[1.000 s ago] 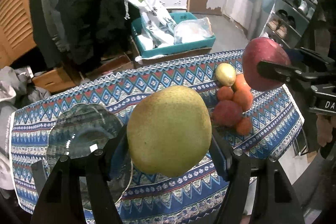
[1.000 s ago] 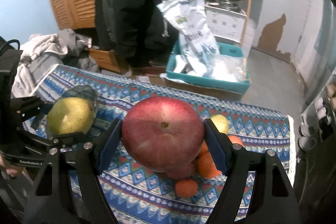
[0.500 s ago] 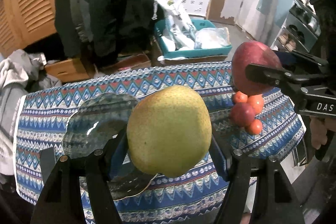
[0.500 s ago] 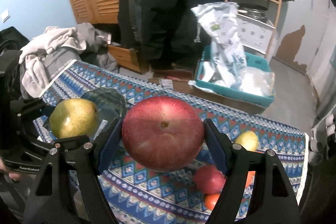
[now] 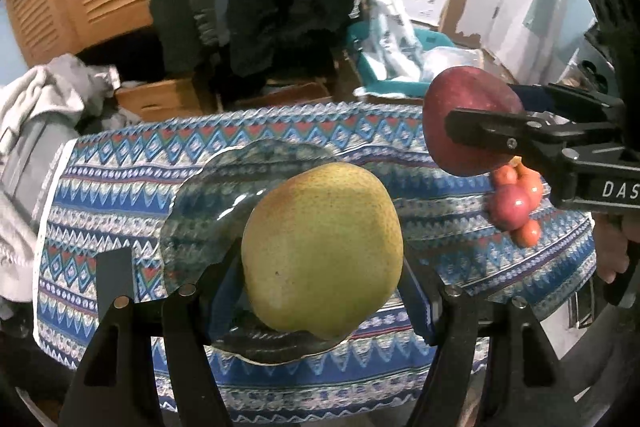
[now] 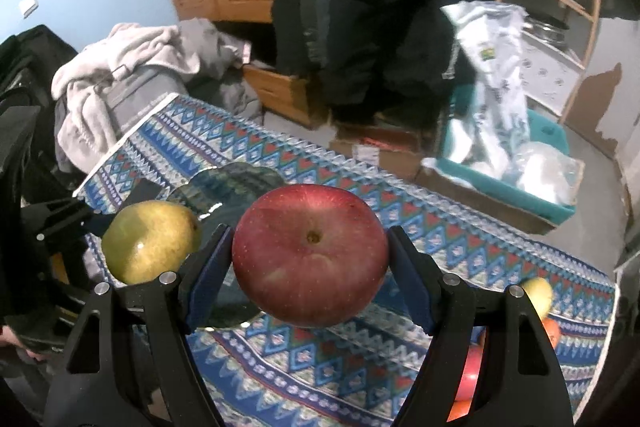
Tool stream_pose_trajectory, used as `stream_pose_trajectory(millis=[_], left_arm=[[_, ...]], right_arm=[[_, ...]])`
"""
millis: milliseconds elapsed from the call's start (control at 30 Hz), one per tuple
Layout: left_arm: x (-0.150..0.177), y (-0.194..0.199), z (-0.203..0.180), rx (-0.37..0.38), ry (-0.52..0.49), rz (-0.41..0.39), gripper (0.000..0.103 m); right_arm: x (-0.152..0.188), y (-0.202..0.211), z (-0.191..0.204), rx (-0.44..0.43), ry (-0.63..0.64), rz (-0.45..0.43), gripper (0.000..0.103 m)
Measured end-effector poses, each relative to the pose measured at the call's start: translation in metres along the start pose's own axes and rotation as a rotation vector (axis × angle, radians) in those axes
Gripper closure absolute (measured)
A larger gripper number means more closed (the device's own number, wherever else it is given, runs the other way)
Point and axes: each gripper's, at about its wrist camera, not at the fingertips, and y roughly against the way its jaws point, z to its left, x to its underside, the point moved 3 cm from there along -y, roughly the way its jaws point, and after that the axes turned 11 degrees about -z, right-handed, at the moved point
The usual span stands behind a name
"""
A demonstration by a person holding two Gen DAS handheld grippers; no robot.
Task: Organize fruits
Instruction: 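Carry the pear and apple with both tools over the glass bowl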
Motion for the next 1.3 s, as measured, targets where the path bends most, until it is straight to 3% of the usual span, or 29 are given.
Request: stream_pose_trajectory(millis=[667, 1300], left_arm=[[0.051, -0.049, 0.062, -0.046, 0.093, 0.135, 0.031], [0.086, -0.080, 0.072, -0.039, 0.125, 0.258, 0.031]], right_arm=[[0.037, -0.100, 0.052, -0.103, 0.053, 0.213, 0.026], [0.072, -0.122, 0.053, -0.103, 0.044, 0.310, 0.026]])
